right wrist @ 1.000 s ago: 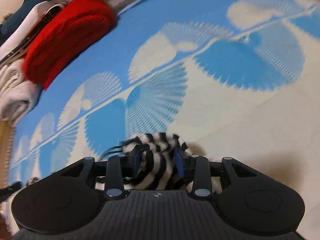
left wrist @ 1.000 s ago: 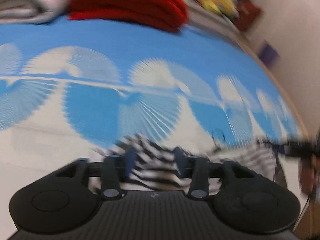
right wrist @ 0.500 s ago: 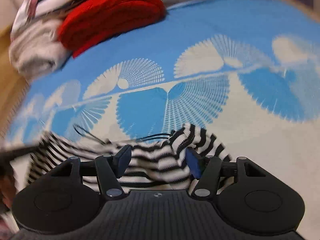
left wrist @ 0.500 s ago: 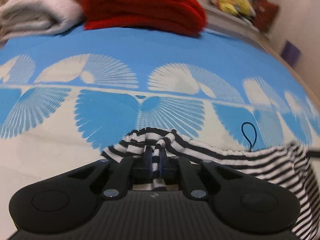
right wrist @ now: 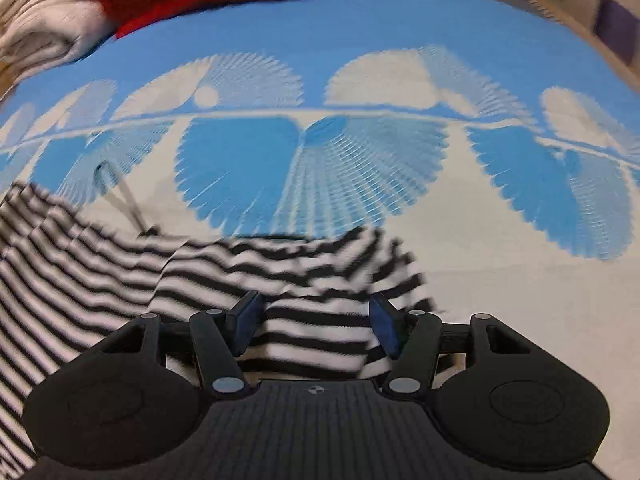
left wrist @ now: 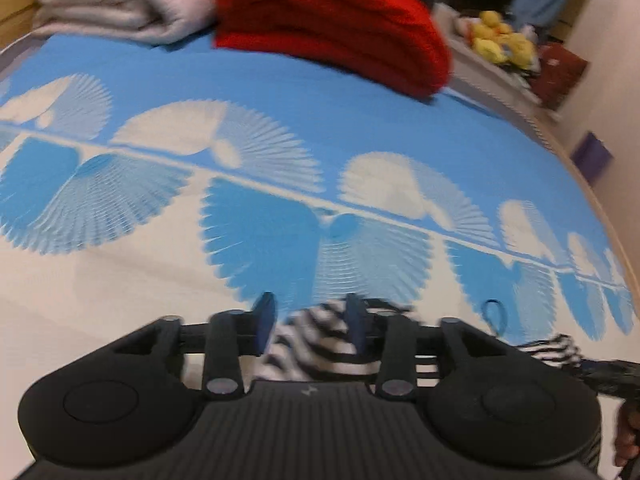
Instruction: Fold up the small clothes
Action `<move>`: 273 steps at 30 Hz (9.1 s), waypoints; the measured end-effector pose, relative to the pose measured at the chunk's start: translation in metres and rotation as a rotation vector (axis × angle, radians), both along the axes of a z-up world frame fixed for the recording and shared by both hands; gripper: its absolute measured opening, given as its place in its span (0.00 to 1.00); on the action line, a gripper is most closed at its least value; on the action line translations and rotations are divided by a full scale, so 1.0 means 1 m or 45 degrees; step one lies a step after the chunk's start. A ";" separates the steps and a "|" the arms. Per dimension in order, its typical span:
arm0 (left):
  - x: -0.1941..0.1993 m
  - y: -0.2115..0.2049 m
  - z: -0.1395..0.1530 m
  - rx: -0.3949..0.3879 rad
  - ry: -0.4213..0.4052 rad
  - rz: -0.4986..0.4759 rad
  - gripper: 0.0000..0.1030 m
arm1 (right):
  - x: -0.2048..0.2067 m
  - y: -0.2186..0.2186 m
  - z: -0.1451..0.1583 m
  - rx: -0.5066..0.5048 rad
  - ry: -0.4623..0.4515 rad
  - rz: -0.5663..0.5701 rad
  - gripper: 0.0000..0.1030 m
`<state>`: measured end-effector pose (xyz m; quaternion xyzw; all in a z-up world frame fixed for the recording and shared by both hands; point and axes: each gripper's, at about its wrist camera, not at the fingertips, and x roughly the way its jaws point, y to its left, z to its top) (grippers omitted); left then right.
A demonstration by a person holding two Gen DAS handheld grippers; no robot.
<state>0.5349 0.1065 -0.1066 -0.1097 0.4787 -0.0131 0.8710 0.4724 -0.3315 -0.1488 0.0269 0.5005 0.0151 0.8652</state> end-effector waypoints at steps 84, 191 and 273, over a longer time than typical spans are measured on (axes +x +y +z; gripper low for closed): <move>-0.176 -0.013 -0.027 0.213 0.491 -0.271 0.23 | -0.166 -0.066 -0.004 0.097 0.269 0.143 0.24; -0.196 -0.418 0.089 0.078 -0.080 -0.819 0.14 | -0.260 -0.203 0.047 -0.033 -0.016 -0.666 0.52; -0.108 -0.235 -0.017 -0.227 0.315 -0.437 0.82 | -0.228 -0.148 0.062 0.163 -0.061 -0.389 0.10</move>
